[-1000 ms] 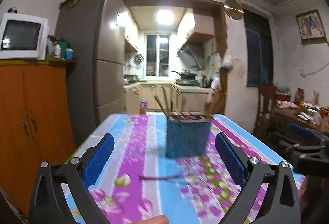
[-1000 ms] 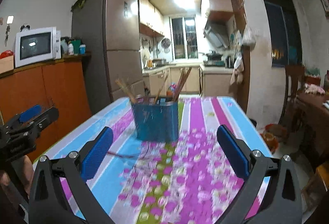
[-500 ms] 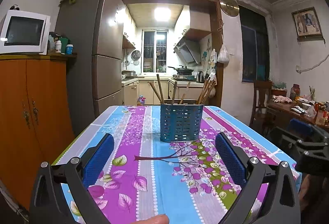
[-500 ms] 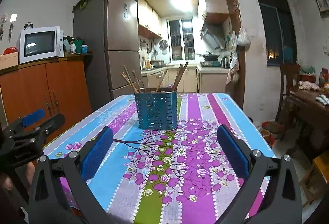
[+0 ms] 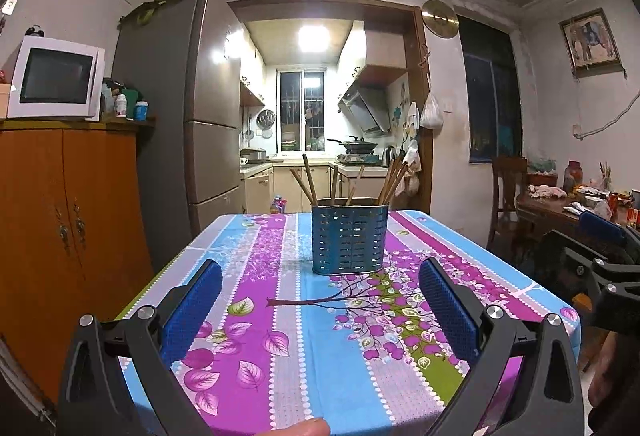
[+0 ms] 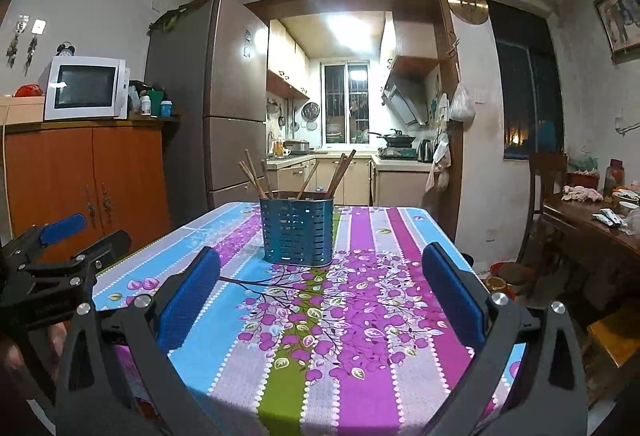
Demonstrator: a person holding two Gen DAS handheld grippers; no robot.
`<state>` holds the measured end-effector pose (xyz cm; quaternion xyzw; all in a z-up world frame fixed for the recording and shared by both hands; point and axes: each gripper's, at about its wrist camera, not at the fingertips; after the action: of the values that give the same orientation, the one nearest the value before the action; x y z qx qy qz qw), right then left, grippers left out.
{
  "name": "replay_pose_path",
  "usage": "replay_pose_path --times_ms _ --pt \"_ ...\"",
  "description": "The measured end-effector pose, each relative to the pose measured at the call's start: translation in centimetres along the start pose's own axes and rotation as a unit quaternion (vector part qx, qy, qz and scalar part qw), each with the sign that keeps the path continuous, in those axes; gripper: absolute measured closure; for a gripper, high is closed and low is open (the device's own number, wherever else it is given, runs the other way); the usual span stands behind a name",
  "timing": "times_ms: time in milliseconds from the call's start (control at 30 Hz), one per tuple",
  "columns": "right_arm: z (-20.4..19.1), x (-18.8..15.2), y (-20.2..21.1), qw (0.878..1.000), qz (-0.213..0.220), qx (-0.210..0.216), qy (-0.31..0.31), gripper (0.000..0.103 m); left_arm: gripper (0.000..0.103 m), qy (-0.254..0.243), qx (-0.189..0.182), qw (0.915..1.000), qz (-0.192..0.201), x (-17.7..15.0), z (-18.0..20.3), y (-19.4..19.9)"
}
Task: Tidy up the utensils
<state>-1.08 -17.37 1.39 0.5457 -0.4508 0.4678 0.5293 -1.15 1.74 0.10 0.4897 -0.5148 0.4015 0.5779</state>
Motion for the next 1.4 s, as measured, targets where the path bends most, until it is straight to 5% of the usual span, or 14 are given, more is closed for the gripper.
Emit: replay_pose_path --times_ms 1400 --pt "-0.3 -0.2 2.0 1.0 0.006 0.004 0.017 0.006 0.005 0.002 0.003 0.9998 -0.019 -0.6 0.3 0.3"
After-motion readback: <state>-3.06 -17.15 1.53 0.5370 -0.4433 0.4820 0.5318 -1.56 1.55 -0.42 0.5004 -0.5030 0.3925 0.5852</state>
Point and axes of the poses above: each gripper's, at about its wrist camera, not at the fingertips, and y roughly against the way its jaws point, z to its right, x to its top, and after that the axes turned 5 degrees about -x, right-handed
